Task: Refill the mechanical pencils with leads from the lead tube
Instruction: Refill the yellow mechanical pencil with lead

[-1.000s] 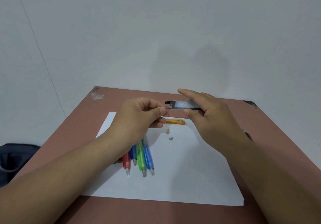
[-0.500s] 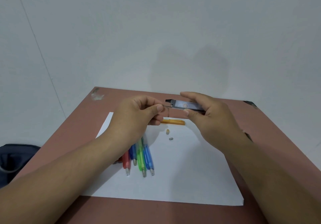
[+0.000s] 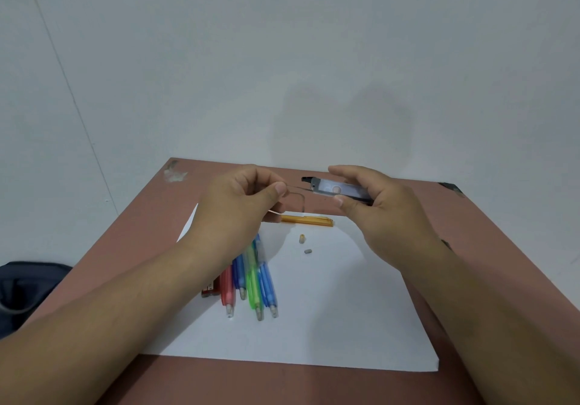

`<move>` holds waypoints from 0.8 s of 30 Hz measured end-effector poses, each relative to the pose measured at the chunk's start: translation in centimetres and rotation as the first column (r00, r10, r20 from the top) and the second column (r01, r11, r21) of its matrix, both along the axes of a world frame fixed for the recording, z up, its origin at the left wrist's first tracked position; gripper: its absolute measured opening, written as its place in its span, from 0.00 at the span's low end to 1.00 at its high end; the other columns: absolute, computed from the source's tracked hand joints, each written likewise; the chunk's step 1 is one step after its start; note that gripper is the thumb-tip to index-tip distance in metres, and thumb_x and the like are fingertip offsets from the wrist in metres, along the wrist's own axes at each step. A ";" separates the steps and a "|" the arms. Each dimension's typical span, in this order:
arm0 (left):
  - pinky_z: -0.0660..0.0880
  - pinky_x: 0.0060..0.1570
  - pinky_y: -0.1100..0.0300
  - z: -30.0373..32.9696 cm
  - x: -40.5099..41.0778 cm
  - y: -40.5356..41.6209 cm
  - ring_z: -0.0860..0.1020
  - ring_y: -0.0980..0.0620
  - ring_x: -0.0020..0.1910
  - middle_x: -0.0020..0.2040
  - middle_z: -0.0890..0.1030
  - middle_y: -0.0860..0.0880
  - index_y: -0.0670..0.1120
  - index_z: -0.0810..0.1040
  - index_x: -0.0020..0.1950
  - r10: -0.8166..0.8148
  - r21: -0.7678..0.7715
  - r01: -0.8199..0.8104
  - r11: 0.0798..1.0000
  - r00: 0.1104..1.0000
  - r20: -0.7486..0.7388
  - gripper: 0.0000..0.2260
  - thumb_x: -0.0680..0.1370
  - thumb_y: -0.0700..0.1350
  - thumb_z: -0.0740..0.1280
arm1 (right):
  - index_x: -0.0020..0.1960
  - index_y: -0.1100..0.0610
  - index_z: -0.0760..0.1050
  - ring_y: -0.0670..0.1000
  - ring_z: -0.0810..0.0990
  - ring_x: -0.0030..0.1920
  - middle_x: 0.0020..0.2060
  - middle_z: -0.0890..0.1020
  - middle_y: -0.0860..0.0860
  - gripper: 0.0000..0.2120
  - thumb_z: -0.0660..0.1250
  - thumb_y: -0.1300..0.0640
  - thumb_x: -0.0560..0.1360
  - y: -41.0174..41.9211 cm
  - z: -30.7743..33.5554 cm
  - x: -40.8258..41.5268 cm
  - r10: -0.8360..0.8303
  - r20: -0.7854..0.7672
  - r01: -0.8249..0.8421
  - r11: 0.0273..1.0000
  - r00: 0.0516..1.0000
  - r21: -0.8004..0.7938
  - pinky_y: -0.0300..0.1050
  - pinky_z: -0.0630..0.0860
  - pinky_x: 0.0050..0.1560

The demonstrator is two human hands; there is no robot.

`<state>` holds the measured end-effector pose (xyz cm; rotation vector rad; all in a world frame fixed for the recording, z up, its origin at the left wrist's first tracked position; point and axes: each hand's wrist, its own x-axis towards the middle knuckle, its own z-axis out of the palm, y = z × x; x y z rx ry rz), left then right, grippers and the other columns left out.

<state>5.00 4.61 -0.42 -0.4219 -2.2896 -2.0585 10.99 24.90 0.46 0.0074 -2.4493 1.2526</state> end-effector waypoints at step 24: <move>0.78 0.55 0.55 0.2 1.0 -0.4 0.84 0.51 0.53 0.50 0.86 0.49 0.39 0.75 0.50 -0.133 0.081 0.155 0.985 0.965 -0.224 0.04 0.83 0.37 0.62 | 0.57 0.39 0.80 0.33 0.77 0.41 0.42 0.81 0.30 0.15 0.68 0.59 0.80 -0.4 -0.3 -0.3 0.001 0.008 -0.001 0.996 1.000 -0.088 0.28 0.73 0.39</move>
